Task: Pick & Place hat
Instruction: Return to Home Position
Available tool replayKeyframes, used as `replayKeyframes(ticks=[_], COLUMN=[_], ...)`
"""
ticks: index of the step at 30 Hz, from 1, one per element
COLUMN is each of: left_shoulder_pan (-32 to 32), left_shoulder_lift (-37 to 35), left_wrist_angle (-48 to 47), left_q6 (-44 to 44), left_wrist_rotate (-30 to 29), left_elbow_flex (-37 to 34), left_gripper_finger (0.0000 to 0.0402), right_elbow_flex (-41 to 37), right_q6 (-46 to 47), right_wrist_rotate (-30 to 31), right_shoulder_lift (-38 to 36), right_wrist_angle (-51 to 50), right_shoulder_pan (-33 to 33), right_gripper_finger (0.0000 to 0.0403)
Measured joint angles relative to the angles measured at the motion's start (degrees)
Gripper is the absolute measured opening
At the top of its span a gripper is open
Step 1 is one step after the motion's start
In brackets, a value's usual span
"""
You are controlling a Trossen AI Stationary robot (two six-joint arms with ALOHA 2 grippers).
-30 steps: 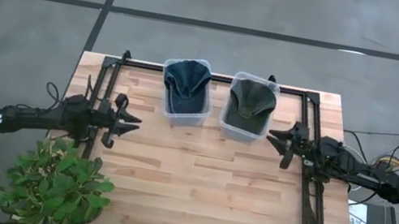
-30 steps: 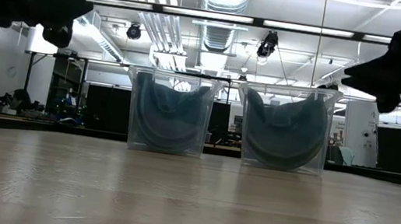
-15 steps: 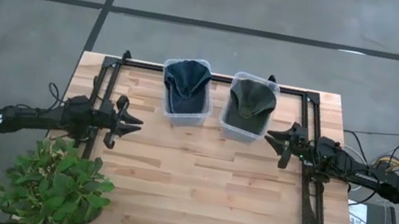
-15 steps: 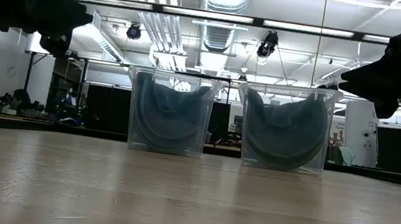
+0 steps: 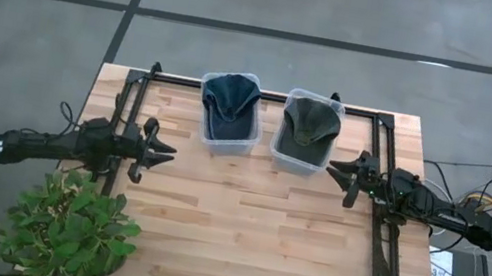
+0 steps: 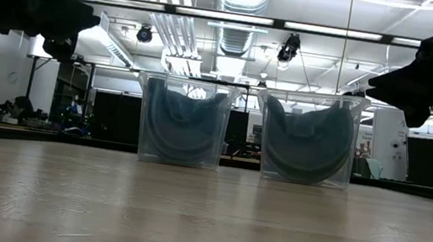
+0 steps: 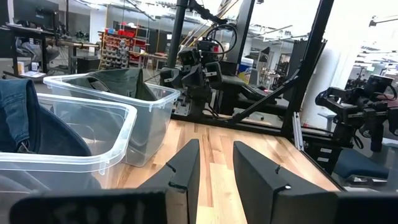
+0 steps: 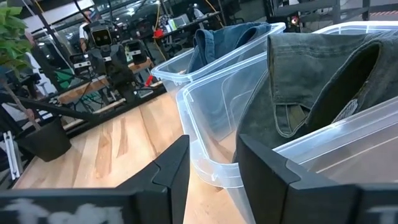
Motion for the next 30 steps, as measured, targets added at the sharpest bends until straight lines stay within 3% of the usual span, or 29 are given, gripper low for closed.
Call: replayKeyframes(ticks=[30], left_shoulder_pan=[0.0], left_shoulder_lift=[0.0], left_wrist_angle=[0.0], left_q6=[0.0], left_wrist_rotate=[0.0], left_elbow_flex=[-0.1], left_gripper_finger=[0.0090], right_elbow_flex=[0.0], right_q6=[0.1], right_wrist_rotate=[0.0], right_shoulder_lift=[0.0], right_wrist_angle=[0.0], right_shoulder_pan=[0.0], right_gripper_finger=[0.0123])
